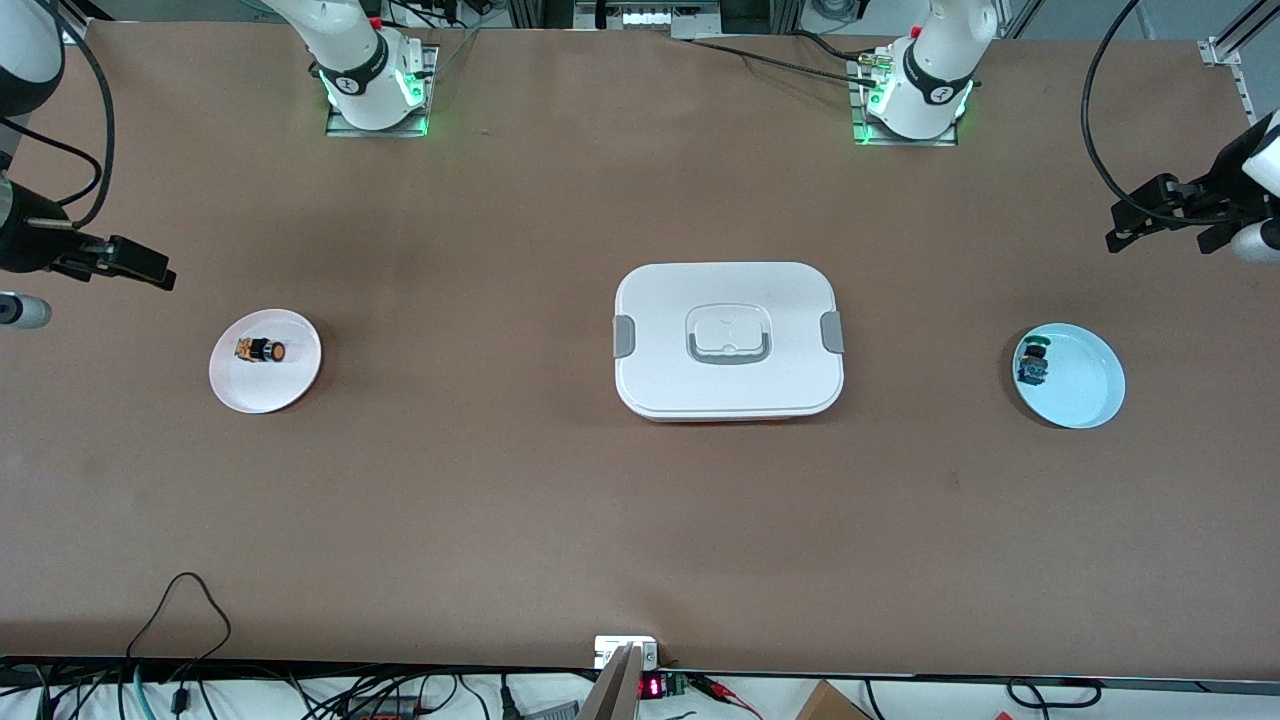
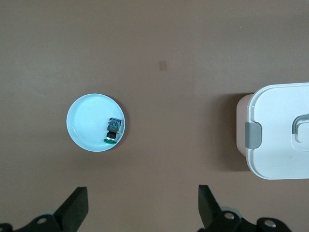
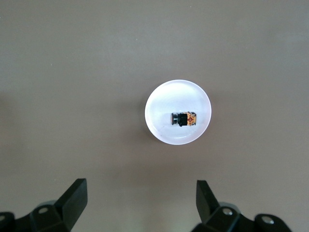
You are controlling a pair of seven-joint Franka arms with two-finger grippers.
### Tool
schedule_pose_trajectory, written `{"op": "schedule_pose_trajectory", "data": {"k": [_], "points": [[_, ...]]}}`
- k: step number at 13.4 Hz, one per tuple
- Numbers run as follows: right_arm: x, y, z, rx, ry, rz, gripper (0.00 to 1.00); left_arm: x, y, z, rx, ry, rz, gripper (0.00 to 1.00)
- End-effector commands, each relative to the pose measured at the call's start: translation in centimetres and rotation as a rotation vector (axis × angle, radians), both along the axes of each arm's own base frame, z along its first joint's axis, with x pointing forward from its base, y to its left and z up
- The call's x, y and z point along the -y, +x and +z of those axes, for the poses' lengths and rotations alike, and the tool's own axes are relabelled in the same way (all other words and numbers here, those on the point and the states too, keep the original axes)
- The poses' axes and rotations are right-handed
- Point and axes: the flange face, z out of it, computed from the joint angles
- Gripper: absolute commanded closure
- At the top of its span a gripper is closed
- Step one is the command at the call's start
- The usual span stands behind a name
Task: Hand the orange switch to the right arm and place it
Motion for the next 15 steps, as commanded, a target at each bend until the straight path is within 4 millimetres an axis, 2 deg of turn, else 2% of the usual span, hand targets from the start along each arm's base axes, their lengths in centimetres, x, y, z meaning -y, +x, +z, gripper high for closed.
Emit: {"op": "schedule_pose_trajectory", "data": {"k": [1,5,15], "points": [[-0.1,-2.6,0.2,0.007,0.006,0.061,0.00,0.1,0.1,0.5,-0.010,0.005,0.012,0.00],[0.0,-3.2,0.4,-0.031,0.011,0.088,0.00,0.1,0.1,0.5,-0.010,0.005,0.012,0.00],[-0.1,-2.7,1.4,-0.003,0.002,0.068,0.00,-0.2,0.1,0.4,-0.015,0.005,0.016,0.00]]}}
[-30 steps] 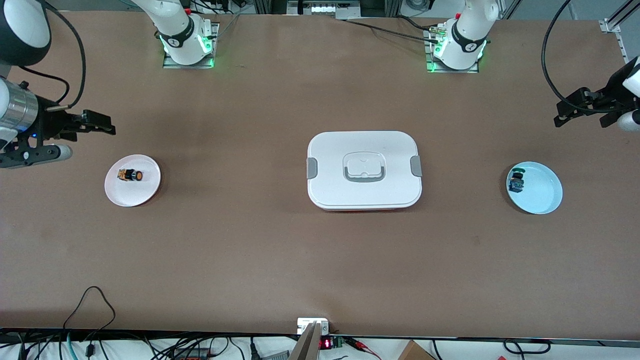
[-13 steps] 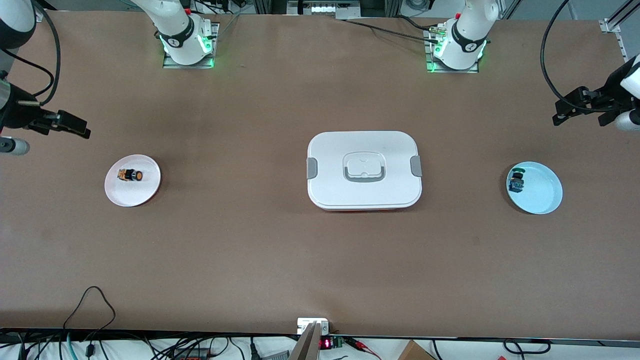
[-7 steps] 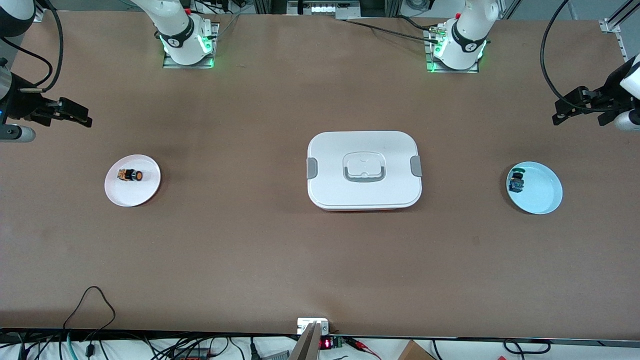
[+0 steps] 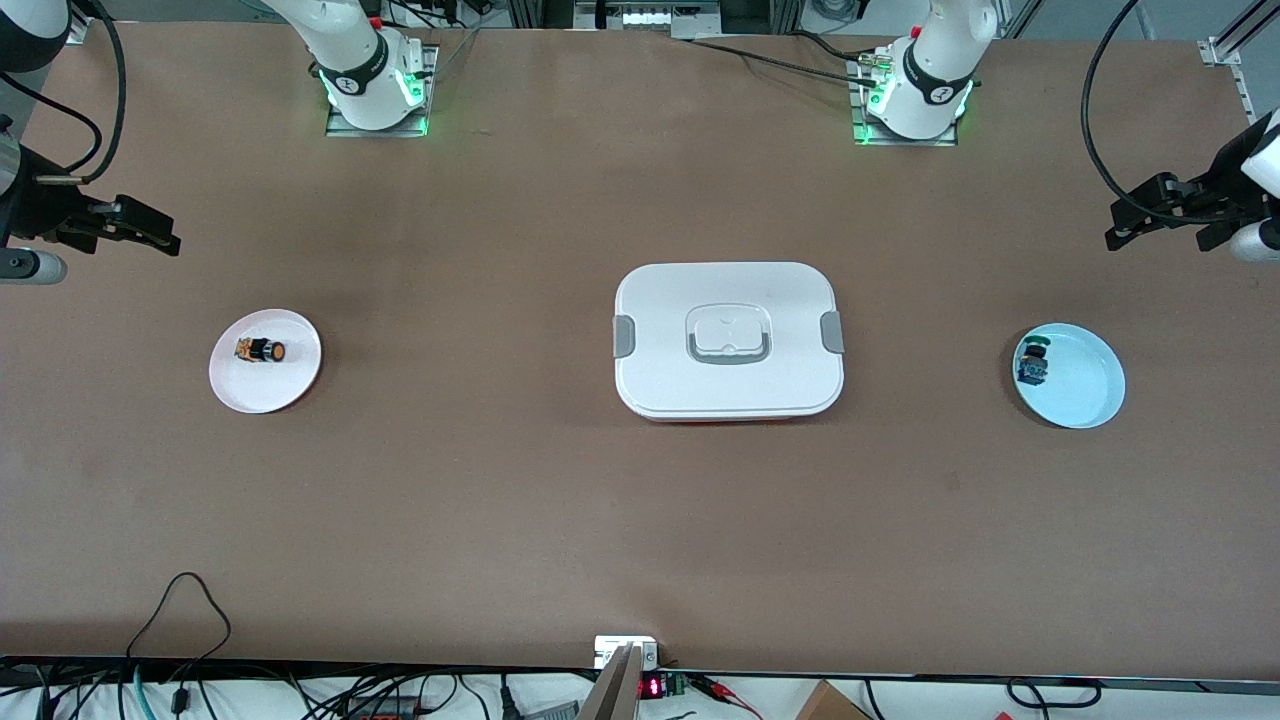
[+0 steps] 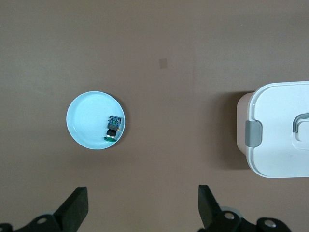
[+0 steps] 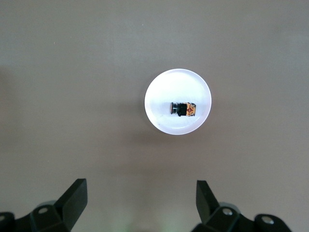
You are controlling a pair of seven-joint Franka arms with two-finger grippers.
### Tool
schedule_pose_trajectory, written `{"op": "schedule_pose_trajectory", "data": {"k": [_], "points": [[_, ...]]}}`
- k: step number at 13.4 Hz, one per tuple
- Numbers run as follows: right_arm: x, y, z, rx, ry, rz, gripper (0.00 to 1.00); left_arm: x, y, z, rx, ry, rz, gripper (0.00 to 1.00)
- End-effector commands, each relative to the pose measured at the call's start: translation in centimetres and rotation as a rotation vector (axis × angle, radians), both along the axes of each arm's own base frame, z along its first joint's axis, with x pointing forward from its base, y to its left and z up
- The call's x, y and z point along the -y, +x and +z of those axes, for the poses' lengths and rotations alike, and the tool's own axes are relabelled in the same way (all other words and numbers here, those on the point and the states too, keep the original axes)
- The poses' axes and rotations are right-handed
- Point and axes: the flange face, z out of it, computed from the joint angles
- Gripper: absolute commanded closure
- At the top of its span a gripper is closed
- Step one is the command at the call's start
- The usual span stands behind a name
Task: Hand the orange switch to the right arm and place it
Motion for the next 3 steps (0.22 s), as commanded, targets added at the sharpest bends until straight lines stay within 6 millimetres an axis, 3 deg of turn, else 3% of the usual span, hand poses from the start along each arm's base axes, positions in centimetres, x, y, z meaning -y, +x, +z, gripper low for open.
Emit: {"op": "schedule_pose_trajectory", "data": {"k": [1,3], "points": [[-0.08,-0.33,0.94,0.009,-0.001,-0.011,0.00,-0.08,0.14,0.52,-0.008,0.005,0.012,0.00],[-0.25,-0.29,1.03,0.012,-0.001,-0.007,0.00,-0.08,0.10,0.42,-0.013,0.005,0.012,0.00]]}}
